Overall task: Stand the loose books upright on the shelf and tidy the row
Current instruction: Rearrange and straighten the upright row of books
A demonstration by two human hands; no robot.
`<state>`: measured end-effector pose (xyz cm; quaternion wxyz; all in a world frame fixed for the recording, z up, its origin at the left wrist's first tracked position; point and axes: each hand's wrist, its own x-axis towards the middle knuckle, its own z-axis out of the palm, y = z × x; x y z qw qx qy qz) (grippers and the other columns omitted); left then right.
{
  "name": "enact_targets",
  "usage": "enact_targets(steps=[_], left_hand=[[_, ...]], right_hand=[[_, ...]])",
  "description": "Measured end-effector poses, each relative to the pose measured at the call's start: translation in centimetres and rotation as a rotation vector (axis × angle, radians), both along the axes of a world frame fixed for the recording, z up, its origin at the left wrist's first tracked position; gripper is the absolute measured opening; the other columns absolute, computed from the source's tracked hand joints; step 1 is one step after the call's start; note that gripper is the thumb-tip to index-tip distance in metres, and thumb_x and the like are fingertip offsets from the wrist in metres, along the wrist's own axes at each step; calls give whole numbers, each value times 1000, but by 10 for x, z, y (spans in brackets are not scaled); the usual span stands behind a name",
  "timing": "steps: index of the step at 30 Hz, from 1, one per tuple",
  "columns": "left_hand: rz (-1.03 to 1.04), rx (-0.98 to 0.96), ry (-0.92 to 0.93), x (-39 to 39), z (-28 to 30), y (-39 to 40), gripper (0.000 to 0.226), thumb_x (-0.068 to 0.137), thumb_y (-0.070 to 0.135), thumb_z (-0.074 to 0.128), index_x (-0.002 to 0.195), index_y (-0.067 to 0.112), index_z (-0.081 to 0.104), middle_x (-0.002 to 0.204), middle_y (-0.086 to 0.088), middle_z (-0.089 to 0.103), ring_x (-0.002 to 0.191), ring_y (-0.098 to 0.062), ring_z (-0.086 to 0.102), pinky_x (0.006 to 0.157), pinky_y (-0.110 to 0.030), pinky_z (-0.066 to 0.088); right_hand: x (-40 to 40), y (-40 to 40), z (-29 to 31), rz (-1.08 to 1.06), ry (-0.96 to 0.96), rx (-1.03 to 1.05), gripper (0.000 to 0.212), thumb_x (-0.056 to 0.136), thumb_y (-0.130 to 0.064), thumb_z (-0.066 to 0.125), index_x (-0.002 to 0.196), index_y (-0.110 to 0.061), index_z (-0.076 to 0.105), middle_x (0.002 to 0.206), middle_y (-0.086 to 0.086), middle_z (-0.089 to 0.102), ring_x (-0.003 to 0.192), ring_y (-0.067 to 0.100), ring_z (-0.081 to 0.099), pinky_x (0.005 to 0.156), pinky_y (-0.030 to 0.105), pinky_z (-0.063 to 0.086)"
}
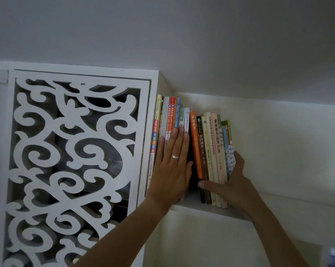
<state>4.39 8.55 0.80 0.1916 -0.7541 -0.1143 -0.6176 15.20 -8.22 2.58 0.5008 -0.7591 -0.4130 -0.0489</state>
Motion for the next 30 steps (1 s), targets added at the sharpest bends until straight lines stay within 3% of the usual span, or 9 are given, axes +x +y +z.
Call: enact_targets(steps=[5,10,14,19,23,26,30], left_hand=[[-53,-21,-43,2,0,1,59,109,32,41,160,4,28,170,-13,20,160,-27,12,127,-55,18],[-160,-42,-61,-2,3,-4,62,107,36,44,159,4,30,170,-10,22,159,-25,14,129,-52,14],[-101,-37,-50,0,2,-5,65,107,37,44,160,3,26,171,-11,18,160,-26,12,129,-53,14],[-31,-23,1,0,0,-3,66,108,36,40,162,3,19,172,-11,9,160,-27,6,129,-55,12],[71,-26,40,2,-2,-5,69,110,46,32,163,4,15,172,-14,5,160,-29,2,128,-57,14],[124,-55,42,3,-3,-9,73,110,52,25,163,4,11,173,-14,2,160,-29,0,127,-57,15],[74,-83,12,3,-5,-11,83,105,62,34,163,5,14,173,-13,5,160,-29,2,128,-56,12]], right_hand=[[1,-7,-14,48,-67,-23,157,37,-64,95,146,-58,-19,143,-13,44,123,19,55,99,50,54],[2,-2,-13,58,-63,-40,153,42,-62,95,146,-56,-16,127,-17,48,108,13,59,92,38,57],[-8,12,-20,68,-121,-20,150,37,-65,94,147,-51,-8,114,-21,54,99,9,64,80,25,57],[6,8,-17,161,-139,-35,150,41,-57,97,147,-53,-9,120,-28,51,110,5,61,91,30,57],[7,9,-19,194,-169,-9,146,43,-54,98,143,-58,-8,123,-30,50,110,0,60,90,26,56],[9,8,-22,280,-154,40,142,49,-47,99,143,-61,-7,136,-29,46,126,-3,52,97,26,53],[9,-1,-21,350,-160,26,136,63,-42,94,151,-54,-10,145,-32,41,129,-9,49,100,21,51]])
